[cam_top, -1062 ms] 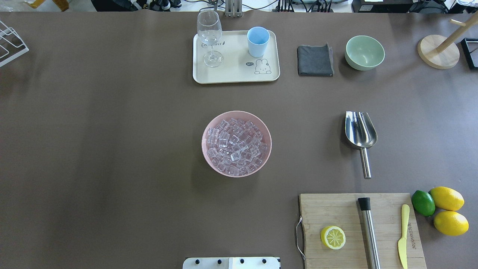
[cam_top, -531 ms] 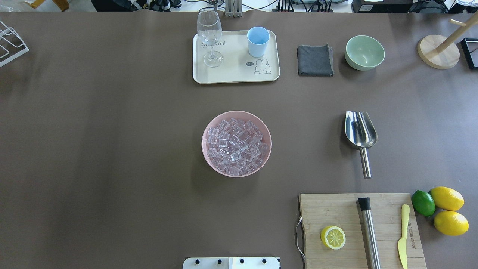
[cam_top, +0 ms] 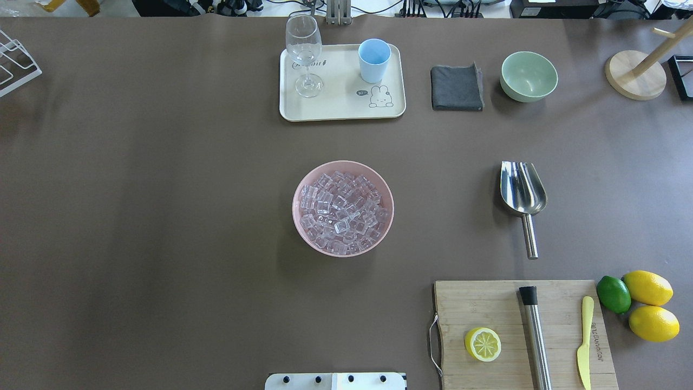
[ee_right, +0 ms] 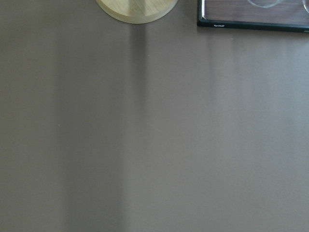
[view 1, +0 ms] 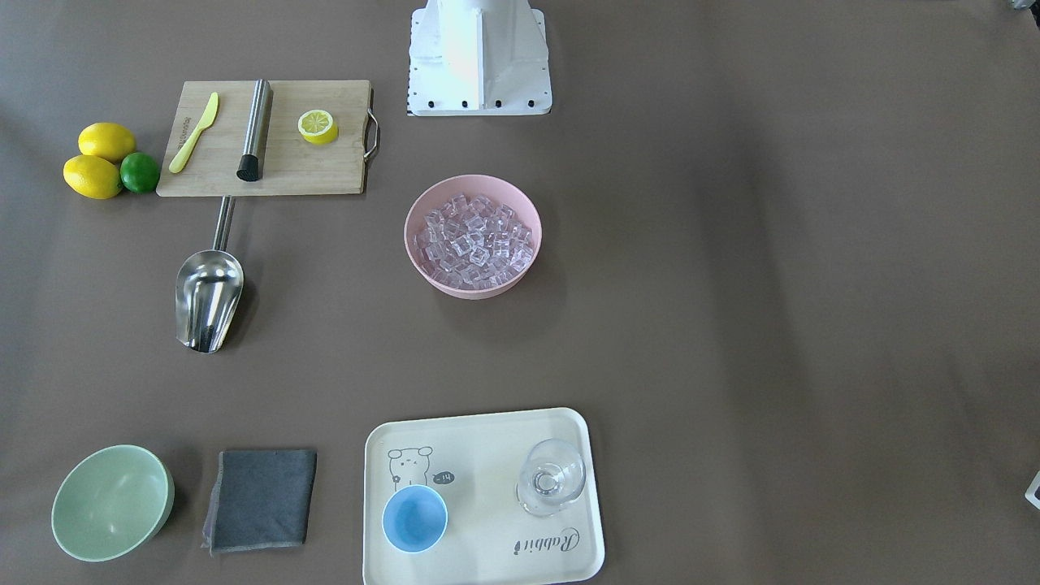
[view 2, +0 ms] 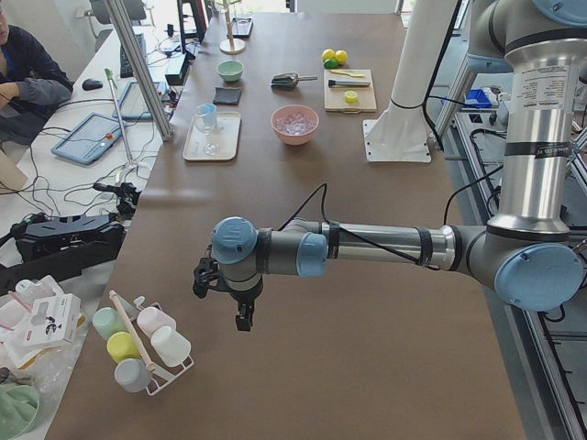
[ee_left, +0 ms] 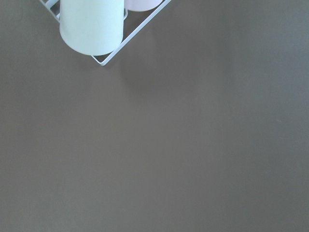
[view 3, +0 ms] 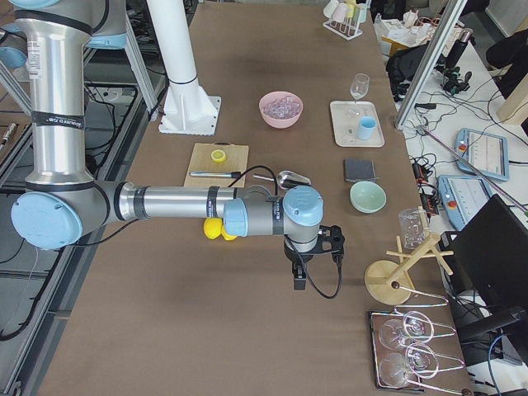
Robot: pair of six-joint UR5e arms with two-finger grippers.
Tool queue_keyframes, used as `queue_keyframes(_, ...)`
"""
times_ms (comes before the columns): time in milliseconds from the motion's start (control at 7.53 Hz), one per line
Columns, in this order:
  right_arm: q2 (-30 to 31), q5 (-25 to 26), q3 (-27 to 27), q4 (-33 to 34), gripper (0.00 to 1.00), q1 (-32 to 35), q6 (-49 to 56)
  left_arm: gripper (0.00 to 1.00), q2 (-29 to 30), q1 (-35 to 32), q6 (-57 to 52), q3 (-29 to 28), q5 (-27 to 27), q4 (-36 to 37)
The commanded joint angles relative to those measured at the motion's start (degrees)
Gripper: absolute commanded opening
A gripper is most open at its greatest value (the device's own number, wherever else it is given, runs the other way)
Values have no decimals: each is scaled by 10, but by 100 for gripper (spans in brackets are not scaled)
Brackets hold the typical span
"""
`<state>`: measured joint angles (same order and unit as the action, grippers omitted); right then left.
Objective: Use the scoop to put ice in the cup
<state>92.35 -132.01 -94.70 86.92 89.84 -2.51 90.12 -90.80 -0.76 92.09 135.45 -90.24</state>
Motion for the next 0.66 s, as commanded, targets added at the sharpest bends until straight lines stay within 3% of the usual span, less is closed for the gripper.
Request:
queue_keyframes(0,-30,-13,-33,-7,100,-68,-129,98,0,2,-5,0,-29,-55)
queue_keyframes(398,-37,-32,-78,-9,100,-144,-239,98,-27,27,-7,25,-15,-49)
queue_keyframes(531,-43,-33,-77,-57,100,-170,-320,98,-38,29,-6,41,5,-49)
